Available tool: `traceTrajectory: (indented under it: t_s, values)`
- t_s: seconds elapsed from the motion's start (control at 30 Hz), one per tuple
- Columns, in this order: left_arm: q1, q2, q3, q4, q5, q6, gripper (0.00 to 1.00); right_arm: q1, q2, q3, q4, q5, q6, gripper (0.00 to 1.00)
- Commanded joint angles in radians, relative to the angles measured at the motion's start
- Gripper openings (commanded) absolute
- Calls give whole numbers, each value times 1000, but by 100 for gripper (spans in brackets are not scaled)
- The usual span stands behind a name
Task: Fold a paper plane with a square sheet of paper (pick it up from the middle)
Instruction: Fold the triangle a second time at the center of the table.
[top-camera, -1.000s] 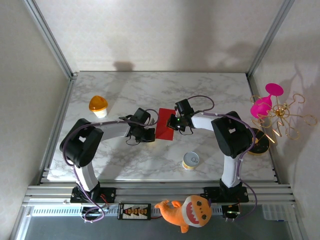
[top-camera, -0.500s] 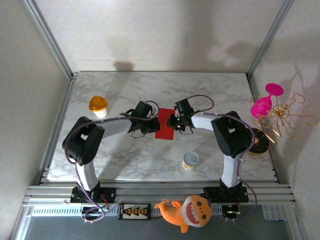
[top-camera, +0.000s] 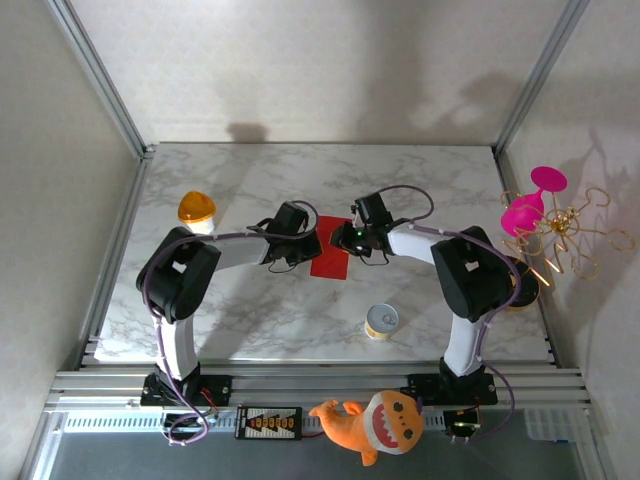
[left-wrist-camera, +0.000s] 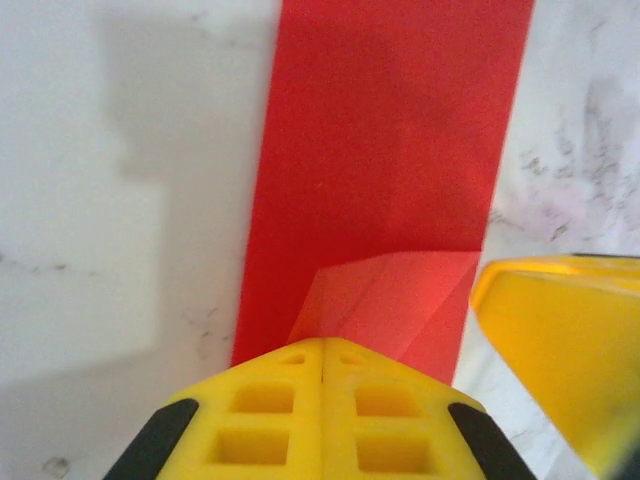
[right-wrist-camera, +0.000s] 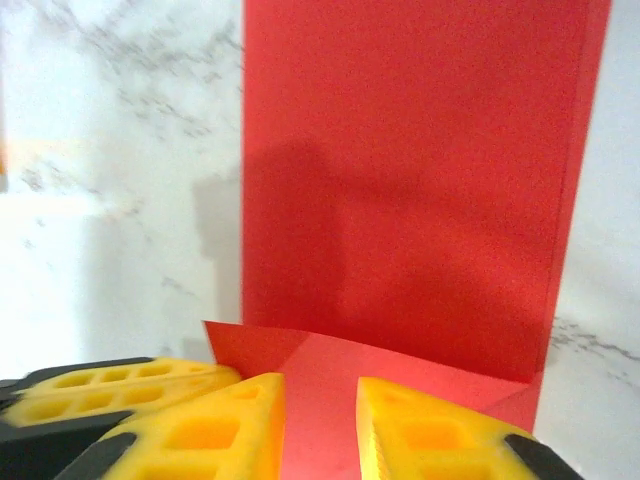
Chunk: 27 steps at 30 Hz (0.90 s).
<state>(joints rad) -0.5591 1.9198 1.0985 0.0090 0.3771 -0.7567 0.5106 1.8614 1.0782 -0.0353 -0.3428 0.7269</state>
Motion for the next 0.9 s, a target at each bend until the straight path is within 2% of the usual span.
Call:
traceTrajectory:
  t_s: [0.0,0.1,0.27,0.57,0.87]
  values:
    - [7,11,25,66,8,-37,0,-8,-60,-41,26,16,57,28]
    - [5,27,33,68,11,-43,0,-9,-83,-78,27,59,113,30]
    - [7,38,38,69,-52,-55,0,-9,-108,-122,29,117,169,36]
    - [4,80,47,37,-126,-110,0,-10,-91,-132,35,104,213,41]
    - [-9,94,18,6,-136,-155,0,-10,-52,-118,52,80,255,40]
